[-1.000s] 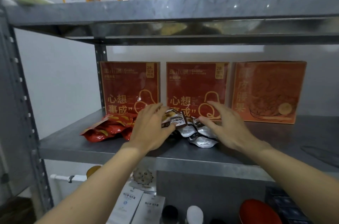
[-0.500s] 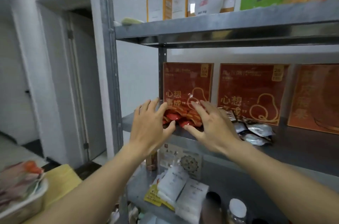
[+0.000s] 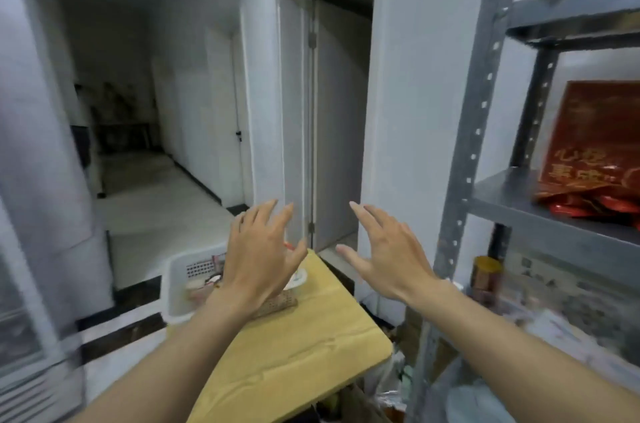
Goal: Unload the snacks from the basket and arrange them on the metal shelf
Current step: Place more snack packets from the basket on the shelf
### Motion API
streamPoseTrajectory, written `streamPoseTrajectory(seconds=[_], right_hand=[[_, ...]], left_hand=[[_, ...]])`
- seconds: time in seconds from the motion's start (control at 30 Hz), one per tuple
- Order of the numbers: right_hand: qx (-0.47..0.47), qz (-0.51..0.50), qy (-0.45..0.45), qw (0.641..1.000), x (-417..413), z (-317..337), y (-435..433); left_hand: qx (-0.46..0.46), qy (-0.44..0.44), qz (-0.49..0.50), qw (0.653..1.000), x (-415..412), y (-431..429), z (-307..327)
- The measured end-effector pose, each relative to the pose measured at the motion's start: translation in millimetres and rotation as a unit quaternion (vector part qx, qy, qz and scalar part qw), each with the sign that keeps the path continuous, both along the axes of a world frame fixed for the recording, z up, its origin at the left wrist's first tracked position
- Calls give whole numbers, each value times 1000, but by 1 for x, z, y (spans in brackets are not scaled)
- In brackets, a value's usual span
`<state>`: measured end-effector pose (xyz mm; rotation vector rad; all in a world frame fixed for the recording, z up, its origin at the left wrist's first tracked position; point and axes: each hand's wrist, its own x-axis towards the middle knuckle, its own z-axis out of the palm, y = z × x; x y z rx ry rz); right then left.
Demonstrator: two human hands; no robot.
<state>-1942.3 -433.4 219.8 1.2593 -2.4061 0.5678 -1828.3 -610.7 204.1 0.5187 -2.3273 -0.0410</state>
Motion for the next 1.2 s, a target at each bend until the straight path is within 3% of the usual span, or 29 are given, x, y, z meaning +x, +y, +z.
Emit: streamPoseTrajectory(seconds=[0.3, 0.6, 0.77, 1.03, 1.2], right_hand=[[29, 96, -62, 993, 27, -54, -165], [68, 137, -157, 976, -49, -135, -295], [145, 145, -207, 957, -96, -177, -351], [247, 151, -226, 930, -146, -232, -418], [321, 162, -212, 909, -169, -259, -452]], left_hand=[[50, -16, 91, 994, 58, -141, -71], [134, -60, 80, 986, -10, -247, -138], [186, -147, 44, 971, -51, -299, -188], [225, -234, 19, 946, -92, -360, -246], [259, -242, 1, 935, -105, -397, -262]])
